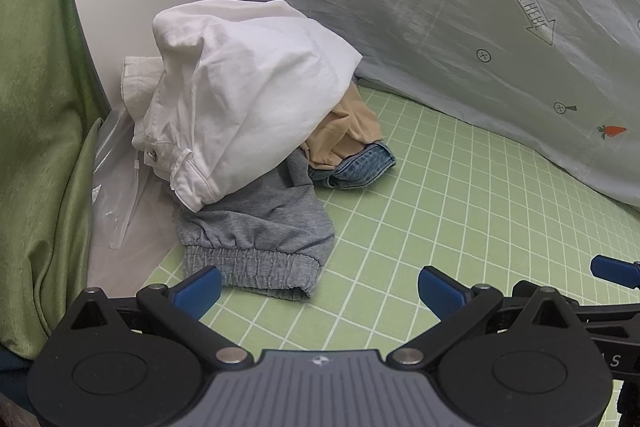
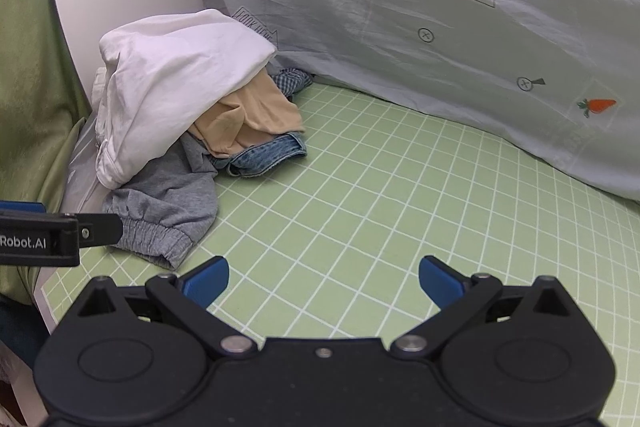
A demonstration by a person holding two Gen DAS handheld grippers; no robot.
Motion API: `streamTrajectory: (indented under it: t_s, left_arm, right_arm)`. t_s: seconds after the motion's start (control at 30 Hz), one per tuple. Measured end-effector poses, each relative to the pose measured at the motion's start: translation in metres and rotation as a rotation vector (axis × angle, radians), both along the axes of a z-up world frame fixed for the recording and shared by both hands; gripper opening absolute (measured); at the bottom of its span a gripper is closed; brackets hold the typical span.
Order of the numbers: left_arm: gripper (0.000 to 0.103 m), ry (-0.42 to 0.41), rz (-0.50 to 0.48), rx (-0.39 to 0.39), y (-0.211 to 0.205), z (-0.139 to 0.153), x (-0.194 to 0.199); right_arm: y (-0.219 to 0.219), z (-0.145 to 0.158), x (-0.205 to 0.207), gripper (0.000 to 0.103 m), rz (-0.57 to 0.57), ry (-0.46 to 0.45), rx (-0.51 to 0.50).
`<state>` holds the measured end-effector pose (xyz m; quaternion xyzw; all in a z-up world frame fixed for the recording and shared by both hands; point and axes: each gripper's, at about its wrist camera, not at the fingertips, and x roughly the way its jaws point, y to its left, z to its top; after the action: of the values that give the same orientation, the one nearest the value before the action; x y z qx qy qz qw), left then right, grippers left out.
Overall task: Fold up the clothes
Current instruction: 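Reach into the pile and grasp the white trousers with both grippers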
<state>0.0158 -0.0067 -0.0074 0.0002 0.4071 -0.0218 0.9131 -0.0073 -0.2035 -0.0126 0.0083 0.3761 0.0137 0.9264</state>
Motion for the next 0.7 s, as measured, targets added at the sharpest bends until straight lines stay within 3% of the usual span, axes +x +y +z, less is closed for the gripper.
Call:
streamTrajectory:
  t_s: [0.4,0.7]
  left_arm:
    - [0.103,0.070,0.068,-0.030,0.020,-0.005,0.069]
    - [0.102,0.055,0.244,-0.104,0.085,0.004,0.161]
  right_arm:
    - [0.018,0.006,0.078,0.102,0.045,-0.010,-0.031]
    - [0.041,0.005,0.183,0.102,0.126,-0.017,-0.056]
